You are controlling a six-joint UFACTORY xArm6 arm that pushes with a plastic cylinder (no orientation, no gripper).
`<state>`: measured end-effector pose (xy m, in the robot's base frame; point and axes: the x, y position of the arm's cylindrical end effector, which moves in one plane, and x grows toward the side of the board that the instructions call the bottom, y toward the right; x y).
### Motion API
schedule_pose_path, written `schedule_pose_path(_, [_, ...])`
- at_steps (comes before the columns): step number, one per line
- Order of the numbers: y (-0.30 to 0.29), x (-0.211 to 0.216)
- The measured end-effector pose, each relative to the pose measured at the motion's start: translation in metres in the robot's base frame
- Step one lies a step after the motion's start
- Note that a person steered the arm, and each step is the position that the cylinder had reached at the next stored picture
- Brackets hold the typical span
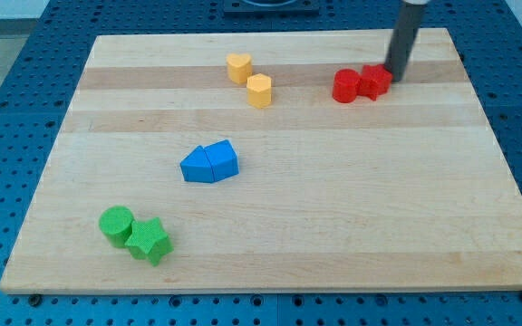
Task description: Move the red blocks into the hexagon
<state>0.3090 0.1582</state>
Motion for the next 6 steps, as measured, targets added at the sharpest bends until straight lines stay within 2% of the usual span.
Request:
schedule_pose_path(1, [-0.047, 0.005])
schedule_pose_path(2, [-0.048, 0.002])
schedule_pose_path(4, [-0.002, 0.011])
schedule_pose_path(5, [-0.002, 0.012])
schedule_pose_path(6, [-0.036, 0.027])
